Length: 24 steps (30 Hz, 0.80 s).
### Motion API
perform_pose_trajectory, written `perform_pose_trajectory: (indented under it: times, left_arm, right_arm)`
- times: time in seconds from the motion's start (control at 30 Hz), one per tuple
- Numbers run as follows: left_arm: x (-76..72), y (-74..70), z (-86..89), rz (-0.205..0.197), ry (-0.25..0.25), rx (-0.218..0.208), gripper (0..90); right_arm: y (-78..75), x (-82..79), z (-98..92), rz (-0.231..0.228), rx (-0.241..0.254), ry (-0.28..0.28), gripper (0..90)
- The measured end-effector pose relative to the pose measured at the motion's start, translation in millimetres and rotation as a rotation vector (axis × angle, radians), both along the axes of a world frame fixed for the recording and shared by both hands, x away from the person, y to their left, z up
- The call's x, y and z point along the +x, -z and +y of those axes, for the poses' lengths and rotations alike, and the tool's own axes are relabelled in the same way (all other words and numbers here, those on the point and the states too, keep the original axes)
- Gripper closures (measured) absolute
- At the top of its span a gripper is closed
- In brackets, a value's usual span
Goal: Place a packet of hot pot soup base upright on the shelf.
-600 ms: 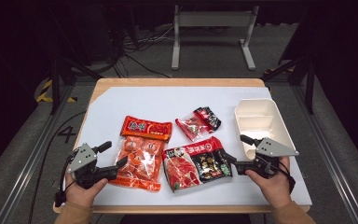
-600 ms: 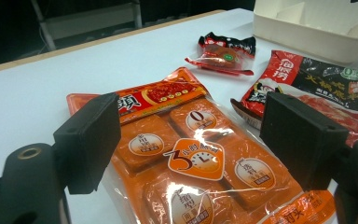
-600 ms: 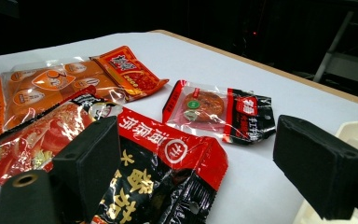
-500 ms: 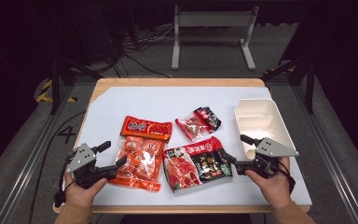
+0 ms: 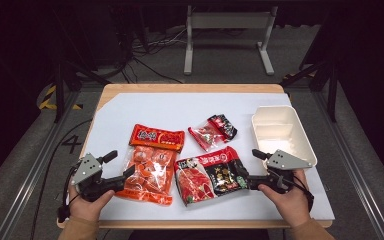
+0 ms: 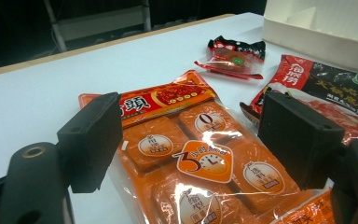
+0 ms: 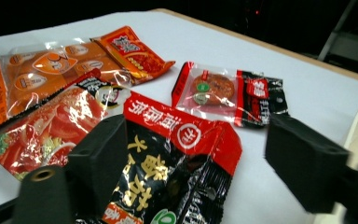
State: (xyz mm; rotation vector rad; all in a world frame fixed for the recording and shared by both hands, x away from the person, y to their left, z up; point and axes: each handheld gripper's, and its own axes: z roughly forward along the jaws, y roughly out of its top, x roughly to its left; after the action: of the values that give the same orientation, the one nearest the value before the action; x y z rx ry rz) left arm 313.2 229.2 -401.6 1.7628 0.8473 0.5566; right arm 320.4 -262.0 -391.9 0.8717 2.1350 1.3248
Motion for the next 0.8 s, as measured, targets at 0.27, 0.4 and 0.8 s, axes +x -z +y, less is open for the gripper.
perform_pose_trajectory:
  times: [0.27, 0.4, 0.8]
  left_arm:
    - [1.4, 0.0, -1.3, 0.01, -0.003, 0.004, 25.7]
    - [3.1, 0.1, -0.9, 0.012, 0.005, 0.0, 25.7]
    - [6.2, 2.4, -6.4, 0.005, 0.053, -0.023, 28.7]
  right_arm:
    - [12.8, -0.3, 8.0, 0.112, -0.045, 0.031, 34.6]
    - [18.6, -2.4, 10.6, 0.151, -0.057, 0.07, 33.3]
    - [37.7, -1.5, 12.1, 0.28, -0.039, 0.117, 33.2]
